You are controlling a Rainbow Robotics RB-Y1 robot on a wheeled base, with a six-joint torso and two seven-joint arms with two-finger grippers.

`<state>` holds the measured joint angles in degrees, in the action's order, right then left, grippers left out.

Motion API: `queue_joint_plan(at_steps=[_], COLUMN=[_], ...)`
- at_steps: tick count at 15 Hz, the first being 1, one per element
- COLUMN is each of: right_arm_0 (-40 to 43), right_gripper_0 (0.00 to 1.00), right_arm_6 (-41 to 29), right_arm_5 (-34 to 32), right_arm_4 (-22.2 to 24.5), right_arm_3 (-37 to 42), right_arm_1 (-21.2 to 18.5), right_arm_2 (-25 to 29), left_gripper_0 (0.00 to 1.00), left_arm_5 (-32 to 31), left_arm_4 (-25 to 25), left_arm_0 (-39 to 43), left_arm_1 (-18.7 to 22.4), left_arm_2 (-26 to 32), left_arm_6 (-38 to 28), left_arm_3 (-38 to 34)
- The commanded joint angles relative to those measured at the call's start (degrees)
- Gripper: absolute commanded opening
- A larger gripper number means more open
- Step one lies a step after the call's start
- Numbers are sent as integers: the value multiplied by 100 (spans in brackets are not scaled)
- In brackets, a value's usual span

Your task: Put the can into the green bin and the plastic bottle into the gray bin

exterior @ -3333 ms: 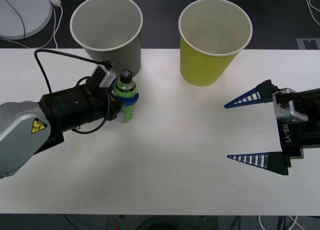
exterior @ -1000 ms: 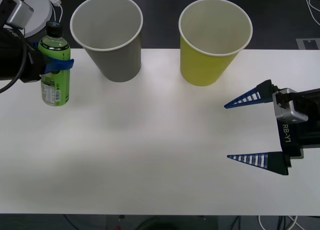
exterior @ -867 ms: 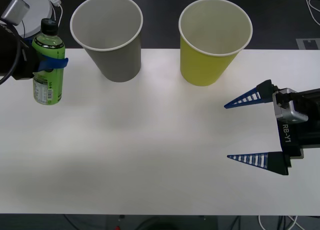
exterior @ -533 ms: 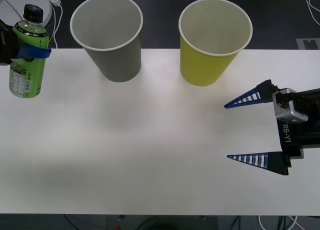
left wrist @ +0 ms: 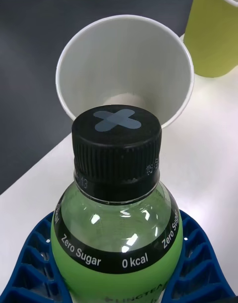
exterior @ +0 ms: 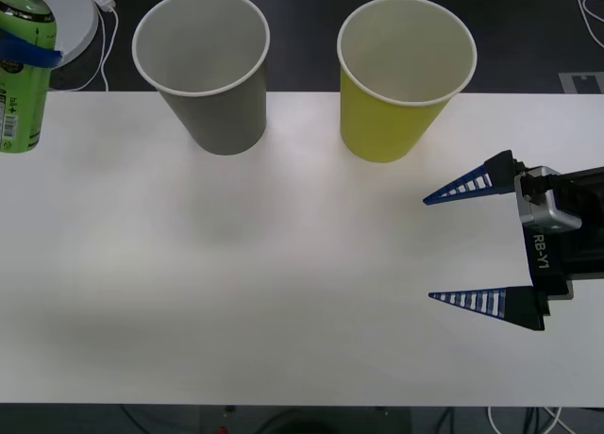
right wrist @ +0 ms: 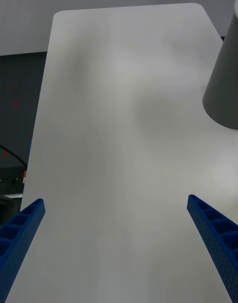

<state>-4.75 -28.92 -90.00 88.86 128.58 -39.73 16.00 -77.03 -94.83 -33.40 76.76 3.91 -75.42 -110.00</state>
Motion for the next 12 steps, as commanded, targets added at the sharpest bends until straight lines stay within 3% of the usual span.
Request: queue_joint_plan(at_steps=[1,5,9,12], right_arm_0=[0,0,0,0], right_gripper_0=[100,100,100,100], right_arm_6=[0,0,0,0], right_arm_5=[0,0,0,0], right_arm_4=[0,0,0,0], right_arm_3=[0,0,0,0], right_arm_1=[0,0,0,0], right_arm_2=[0,0,0,0], left_gripper_0=[0,0,0,0], left_arm_5=[-233,-462,-655,-655], left_arm_4=[-27,-229,-387,-440], left_arm_0=[-746,-1915,-2460,-3172], left_arm_1=[-4,-338,-812,-926], left_arm_2=[-549,-1551,-1770,-2430], left_arm_6=[107,133,265,362], left_arm_3=[286,822,1350,1824])
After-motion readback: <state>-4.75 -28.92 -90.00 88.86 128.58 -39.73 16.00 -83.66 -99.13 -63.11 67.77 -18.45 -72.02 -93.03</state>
